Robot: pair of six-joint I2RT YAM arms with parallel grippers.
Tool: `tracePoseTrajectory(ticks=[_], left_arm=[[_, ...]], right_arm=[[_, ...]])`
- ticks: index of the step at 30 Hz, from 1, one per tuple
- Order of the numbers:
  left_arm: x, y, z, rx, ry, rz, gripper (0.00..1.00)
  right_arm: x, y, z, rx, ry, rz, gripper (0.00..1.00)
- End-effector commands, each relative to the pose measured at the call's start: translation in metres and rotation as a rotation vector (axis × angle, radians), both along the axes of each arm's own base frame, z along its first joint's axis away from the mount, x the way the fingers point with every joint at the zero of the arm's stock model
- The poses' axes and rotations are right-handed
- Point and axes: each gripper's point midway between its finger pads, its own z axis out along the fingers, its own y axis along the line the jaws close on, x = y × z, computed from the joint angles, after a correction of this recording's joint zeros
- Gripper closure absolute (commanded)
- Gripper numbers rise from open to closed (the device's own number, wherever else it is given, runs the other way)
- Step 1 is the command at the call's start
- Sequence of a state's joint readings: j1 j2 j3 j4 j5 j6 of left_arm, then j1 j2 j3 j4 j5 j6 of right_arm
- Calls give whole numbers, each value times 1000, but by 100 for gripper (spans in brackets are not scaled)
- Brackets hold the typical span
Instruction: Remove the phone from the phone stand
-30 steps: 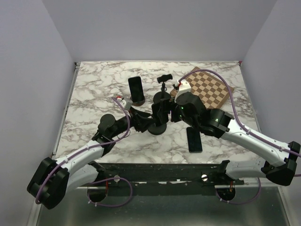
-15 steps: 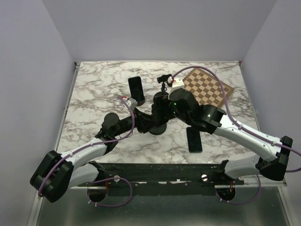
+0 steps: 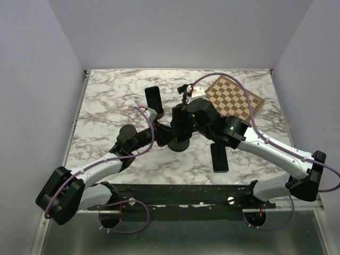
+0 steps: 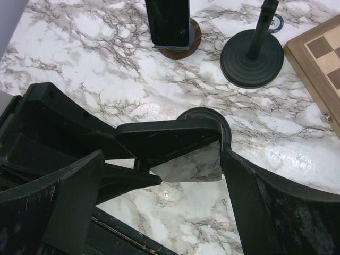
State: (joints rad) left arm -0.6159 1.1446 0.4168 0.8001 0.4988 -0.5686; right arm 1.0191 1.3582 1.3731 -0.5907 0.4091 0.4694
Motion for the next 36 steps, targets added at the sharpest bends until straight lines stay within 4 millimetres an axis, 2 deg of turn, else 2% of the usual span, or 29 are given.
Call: tracePoseTrajectory(ticks=[1,4,6,7,12,20,27,33,36], left_arm=[[7,-2,7,-5,-22,24,67],[9,-1,6,-2,-17,37,67],[9,-1,6,-3,-14,36,54],[9,-1,6,-4,-12,37,51],[10,-3,9,-11,-17,29,48],[11,-3,11,-15,-23,36,72],[13,-3,12,-14,-21,41,88],[14,-3,11,-12,-5,66,100],[14,-3,10,-11,1,74,100]], right_arm=[[6,-8,-1,-59,-16,-33,0],[7,-7,-3,-66,-14,-32,0],[7,-7,-5,-71,-11,-32,0],[7,-8,-5,-74,-11,-36,0],[9,-11,1,-72,-26,-54,0],[14,-10,-6,-108,-29,-60,0],[21,-10,-15,-151,-49,-68,0],[27,-12,-29,-186,-47,-148,2],[25,-10,-27,-177,-68,-166,7]])
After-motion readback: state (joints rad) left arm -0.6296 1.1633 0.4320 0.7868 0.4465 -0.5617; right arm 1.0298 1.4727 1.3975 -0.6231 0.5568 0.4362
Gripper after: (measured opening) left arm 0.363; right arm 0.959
